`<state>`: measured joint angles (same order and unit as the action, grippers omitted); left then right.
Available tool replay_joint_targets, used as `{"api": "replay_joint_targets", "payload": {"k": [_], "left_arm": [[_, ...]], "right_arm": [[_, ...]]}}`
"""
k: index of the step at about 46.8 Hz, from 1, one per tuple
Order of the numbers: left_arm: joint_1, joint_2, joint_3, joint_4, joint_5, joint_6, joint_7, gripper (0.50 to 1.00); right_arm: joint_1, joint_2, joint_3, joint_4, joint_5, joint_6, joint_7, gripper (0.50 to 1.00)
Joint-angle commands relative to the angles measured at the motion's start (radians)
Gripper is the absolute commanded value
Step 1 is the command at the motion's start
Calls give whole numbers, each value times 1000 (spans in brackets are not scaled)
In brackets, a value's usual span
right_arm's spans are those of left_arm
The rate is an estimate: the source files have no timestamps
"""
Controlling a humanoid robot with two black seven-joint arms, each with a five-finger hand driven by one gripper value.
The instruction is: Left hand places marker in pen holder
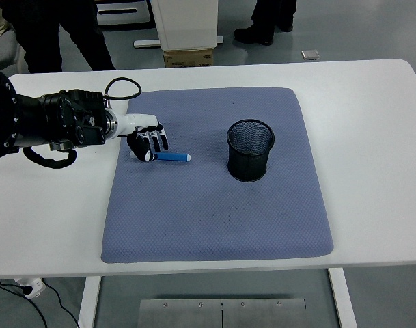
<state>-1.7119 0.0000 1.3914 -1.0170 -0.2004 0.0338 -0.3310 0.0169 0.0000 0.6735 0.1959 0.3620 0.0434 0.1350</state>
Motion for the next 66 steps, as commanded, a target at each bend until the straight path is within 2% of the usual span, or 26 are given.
{"api": "replay_joint_targets", "payload": {"k": [1,16,30,38,52,60,66], "left_arm": [[0,0,0,0,-1,0,-2,654],[9,0,-3,-2,-1,0,-2,645],[15,0,-2,0,-1,5,-2,604],[15,0,-2,0,1,9,-2,537],[15,0,1,0,1,9,-2,517],[17,0,1,1,3,11,-2,528],[20,0,1,1,3,17,-3,590]], "right_arm": [[0,0,0,0,0,0,0,1000],[0,0,0,0,0,0,0,1000],[0,0,0,0,0,0,0,1000],[0,0,0,0,0,0,0,1000],[0,0,0,-1,0,0,0,1000],[0,0,0,0,0,0,0,1000],[0,0,0,-1,0,0,0,1000]]}}
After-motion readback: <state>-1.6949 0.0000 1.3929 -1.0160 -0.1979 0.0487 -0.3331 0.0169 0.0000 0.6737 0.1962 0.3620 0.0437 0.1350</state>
